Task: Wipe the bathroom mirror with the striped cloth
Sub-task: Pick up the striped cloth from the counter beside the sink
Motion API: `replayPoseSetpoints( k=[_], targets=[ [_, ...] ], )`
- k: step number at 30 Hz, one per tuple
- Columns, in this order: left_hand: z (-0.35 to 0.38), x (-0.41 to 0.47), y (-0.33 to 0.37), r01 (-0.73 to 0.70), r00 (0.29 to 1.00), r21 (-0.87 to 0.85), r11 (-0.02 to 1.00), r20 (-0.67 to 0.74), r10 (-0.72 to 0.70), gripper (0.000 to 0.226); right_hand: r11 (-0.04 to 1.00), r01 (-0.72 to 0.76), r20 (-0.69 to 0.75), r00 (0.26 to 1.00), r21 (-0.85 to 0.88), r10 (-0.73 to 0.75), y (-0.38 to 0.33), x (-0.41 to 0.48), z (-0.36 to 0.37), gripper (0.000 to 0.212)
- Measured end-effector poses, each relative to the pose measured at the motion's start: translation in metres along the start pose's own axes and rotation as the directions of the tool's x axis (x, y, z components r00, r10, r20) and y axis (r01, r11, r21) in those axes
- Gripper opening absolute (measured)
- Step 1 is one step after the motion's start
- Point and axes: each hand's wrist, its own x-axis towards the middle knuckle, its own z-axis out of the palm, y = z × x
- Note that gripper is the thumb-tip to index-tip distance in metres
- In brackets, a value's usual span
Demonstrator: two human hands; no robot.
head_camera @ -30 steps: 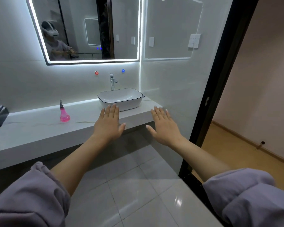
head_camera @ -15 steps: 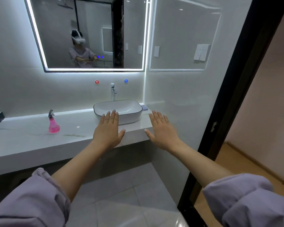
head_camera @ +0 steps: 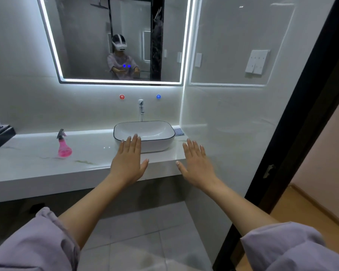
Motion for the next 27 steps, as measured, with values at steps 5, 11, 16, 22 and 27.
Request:
replayPoseSetpoints(
  k=[5, 11, 16, 22, 27],
  targets=[
    [0.02, 0.022, -0.012, 0.03, 1.0, 0.029, 0.999, 0.008, -0.03, 0.074, 0.999, 0.038, -0.005, 0.999, -0.009, -0.038, 0.005, 0.026, 0.025, 0.072],
    [0.053, 0.075, -0.027, 0.032, 0.999, 0.023, 0.999, -0.007, -0.032, 0.074, 1.0, 0.031, 0.003, 1.0, 0.003, -0.031, 0.017, 0.084, 0.05, 0.071],
    [0.078, 0.142, -0.051, 0.011, 1.0, 0.044, 0.999, -0.021, -0.01, 0.076, 0.999, 0.051, 0.006, 0.999, 0.018, -0.051, 0.024, 0.152, 0.073, 0.072],
    [0.103, 0.225, -0.086, -0.022, 1.0, -0.007, 1.0, -0.011, 0.022, 0.075, 0.996, 0.043, -0.01, 0.999, 0.083, -0.043, 0.032, 0.242, 0.097, 0.071],
    [0.121, 0.288, -0.114, -0.018, 1.0, 0.01, 1.0, 0.003, 0.018, 0.073, 0.993, -0.01, -0.014, 1.0, 0.114, 0.011, 0.041, 0.302, 0.115, 0.07]
  ],
)
